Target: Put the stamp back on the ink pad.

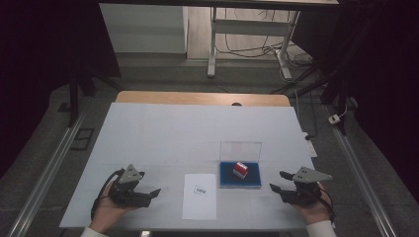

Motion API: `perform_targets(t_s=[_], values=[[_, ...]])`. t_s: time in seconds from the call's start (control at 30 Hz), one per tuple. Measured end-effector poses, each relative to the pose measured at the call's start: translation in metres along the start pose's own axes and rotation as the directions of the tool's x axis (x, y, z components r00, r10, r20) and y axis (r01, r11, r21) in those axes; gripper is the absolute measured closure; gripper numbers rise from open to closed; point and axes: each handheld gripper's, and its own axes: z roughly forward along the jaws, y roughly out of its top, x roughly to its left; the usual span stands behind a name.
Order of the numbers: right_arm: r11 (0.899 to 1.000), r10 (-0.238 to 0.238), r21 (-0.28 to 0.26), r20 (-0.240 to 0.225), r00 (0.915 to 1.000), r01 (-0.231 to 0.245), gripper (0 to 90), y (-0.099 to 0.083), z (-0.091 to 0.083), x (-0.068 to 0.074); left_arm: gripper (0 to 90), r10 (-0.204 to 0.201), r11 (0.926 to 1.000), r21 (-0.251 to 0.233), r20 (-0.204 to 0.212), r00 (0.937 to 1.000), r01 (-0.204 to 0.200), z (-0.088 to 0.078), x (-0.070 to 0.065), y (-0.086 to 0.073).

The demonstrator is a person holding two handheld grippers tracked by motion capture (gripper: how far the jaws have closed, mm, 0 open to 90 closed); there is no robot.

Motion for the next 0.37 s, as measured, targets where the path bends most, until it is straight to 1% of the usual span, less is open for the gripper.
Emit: perform_targets(t_s=[0.1,0.3,0.37], values=[[1.000,-0.003,0.000,-0.009,1.0000,0.003,38.8,0.0002,0.0005,0.0002,16.6,-0.001,1.0000,-0.001,-0.001,1.0000,0.001,-0.0002,0.0003,0.0000],[1.000,-0.003,-0.005,-0.007,1.0000,0.003,38.7,0.0007,0.0003,0.0009,16.6,-0.001,1.0000,0.000,-0.001,1.0000,0.001,-0.0001,0.0005,-0.0001],[1.000,-0.007,0.001,-0.006,1.0000,0.007,38.7,0.0011,-0.0005,0.0005,16.6,-0.003,1.0000,-0.001,-0.003,1.0000,0.003,-0.0003,0.0005,-0.0001]])
